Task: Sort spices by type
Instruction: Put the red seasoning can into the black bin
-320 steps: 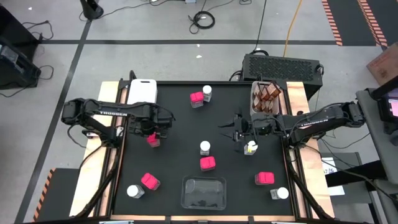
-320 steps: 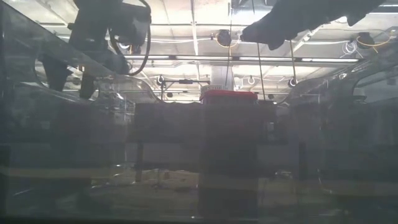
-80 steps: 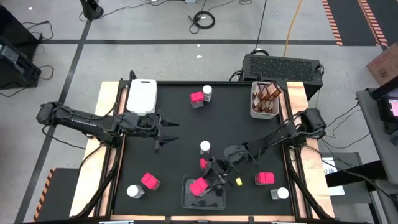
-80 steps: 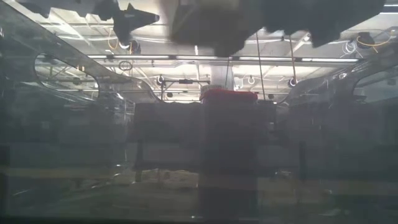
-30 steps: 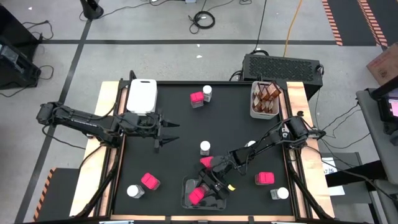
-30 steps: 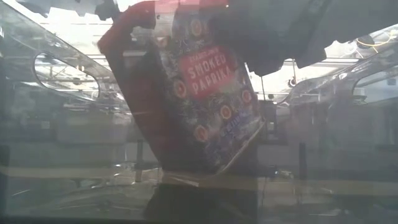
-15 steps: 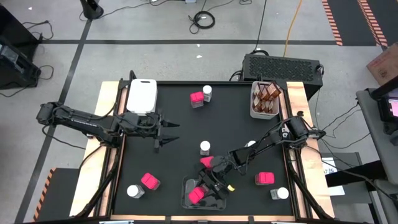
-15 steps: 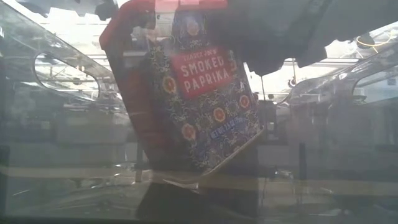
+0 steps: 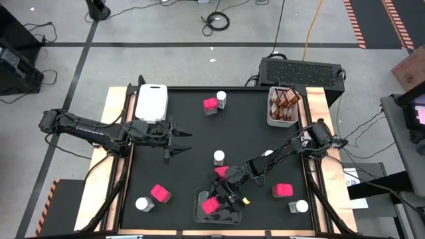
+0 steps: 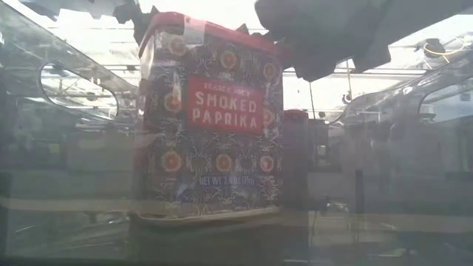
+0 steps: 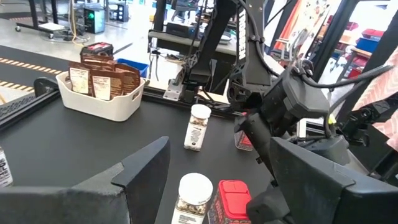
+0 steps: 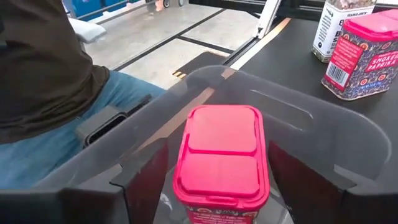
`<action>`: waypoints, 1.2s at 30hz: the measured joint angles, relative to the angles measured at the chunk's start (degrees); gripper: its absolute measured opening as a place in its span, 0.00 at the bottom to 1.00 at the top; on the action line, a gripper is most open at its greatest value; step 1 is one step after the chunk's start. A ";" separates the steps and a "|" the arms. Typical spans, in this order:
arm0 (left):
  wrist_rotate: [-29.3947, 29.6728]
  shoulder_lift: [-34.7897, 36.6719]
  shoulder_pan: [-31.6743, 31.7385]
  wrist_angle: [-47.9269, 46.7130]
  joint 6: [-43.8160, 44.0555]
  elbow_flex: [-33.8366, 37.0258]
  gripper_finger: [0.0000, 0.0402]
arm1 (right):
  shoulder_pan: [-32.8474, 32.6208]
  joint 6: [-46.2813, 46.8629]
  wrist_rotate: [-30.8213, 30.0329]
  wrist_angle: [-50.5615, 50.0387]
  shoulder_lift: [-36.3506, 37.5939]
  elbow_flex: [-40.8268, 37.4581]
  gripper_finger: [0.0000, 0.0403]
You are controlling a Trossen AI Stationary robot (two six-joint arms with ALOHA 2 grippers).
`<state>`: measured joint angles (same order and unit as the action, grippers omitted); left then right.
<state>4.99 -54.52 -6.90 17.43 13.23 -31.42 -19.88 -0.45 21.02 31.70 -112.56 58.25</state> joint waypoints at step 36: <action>-0.24 0.00 0.00 -0.79 -0.55 -0.02 0.69 | -6.17 -1.87 -14.80 -52.51 0.27 30.09 0.69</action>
<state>4.75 -54.52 -6.90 16.64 12.69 -31.44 -26.05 -2.32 6.22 -20.81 -112.29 88.34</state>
